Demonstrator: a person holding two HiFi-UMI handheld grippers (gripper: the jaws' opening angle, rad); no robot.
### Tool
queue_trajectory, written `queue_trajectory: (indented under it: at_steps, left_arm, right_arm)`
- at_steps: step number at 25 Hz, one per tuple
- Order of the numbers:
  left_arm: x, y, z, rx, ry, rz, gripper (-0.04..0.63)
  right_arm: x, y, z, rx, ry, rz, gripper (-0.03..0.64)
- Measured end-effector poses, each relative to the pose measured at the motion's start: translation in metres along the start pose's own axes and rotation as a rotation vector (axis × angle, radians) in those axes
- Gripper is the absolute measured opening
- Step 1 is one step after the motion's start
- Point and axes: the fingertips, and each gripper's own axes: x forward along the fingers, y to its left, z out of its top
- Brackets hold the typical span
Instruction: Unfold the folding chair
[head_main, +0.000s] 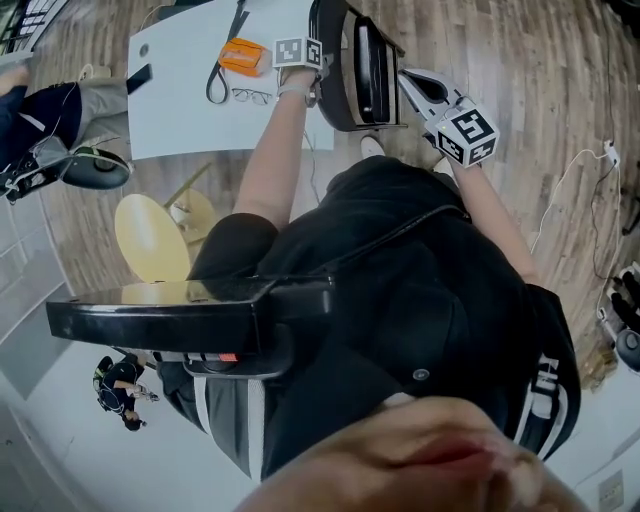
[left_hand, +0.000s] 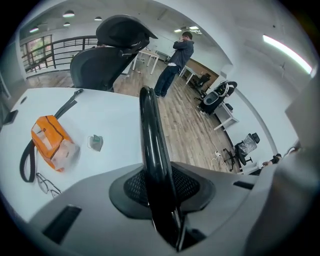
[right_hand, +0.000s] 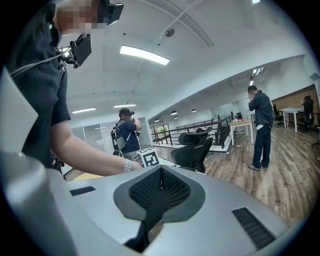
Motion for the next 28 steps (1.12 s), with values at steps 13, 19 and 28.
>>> queue_trajectory:
  at_steps: [13, 19, 28]
  left_arm:
    - [0.010, -0.055, 0.012, -0.010, -0.016, 0.013, 0.086]
    - [0.016, -0.084, 0.012, 0.010, -0.014, 0.040, 0.086]
    - [0.024, -0.119, 0.020, 0.033, -0.016, 0.056, 0.091]
  right_arm:
    - [-0.023, -0.049, -0.046, 0.138, 0.079, -0.122, 0.009]
    - [-0.010, -0.074, -0.102, 0.245, 0.193, -0.104, 0.009]
    - [0.037, -0.111, -0.235, 0.372, 0.474, -0.196, 0.086]
